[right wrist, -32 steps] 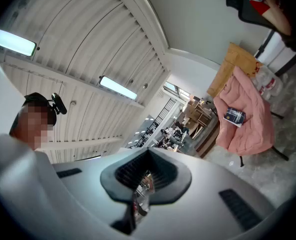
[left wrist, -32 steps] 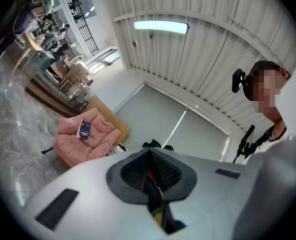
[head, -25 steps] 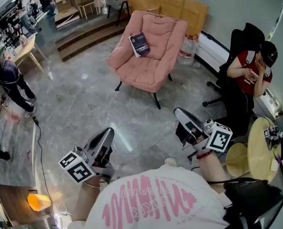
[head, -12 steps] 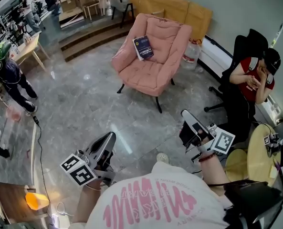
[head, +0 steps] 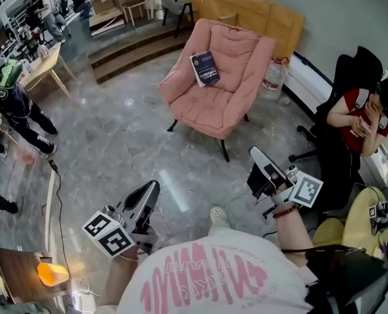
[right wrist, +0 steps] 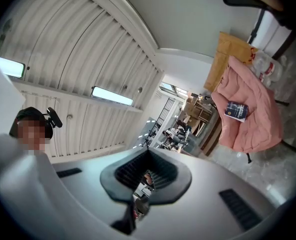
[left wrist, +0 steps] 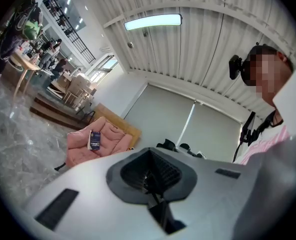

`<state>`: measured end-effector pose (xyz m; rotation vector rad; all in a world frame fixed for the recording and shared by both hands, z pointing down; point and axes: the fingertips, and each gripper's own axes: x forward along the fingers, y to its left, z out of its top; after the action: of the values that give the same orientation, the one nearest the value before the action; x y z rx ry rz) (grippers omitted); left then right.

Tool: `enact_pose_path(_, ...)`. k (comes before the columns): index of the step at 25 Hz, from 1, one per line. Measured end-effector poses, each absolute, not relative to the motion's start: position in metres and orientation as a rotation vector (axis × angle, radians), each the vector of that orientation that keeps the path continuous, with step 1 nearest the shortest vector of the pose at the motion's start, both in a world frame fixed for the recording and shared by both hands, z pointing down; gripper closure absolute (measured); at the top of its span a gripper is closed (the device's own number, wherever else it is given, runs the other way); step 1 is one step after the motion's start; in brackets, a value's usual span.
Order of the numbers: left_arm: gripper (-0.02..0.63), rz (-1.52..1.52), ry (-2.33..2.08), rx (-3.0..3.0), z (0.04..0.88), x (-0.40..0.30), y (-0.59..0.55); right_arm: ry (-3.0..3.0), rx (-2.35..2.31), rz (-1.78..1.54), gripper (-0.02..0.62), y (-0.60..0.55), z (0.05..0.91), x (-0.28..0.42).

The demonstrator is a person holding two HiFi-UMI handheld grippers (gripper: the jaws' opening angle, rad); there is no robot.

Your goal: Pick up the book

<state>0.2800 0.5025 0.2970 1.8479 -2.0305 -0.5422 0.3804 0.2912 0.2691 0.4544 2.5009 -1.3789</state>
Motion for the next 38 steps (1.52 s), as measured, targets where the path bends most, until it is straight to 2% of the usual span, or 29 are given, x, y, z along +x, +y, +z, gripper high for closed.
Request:
enact_pose_path(14,0.598,-0.562,-2.057,1.806,0.292,0.233,0.402,2.585,0.536,-1.439,0.586,0.200,0.277,0.310)
enact_pose_path(38,0.598,-0.622,-2.128,1.710,0.299,0.199,0.325,2.613,0.675,-1.475,0.586,0.119,0.285,0.254)
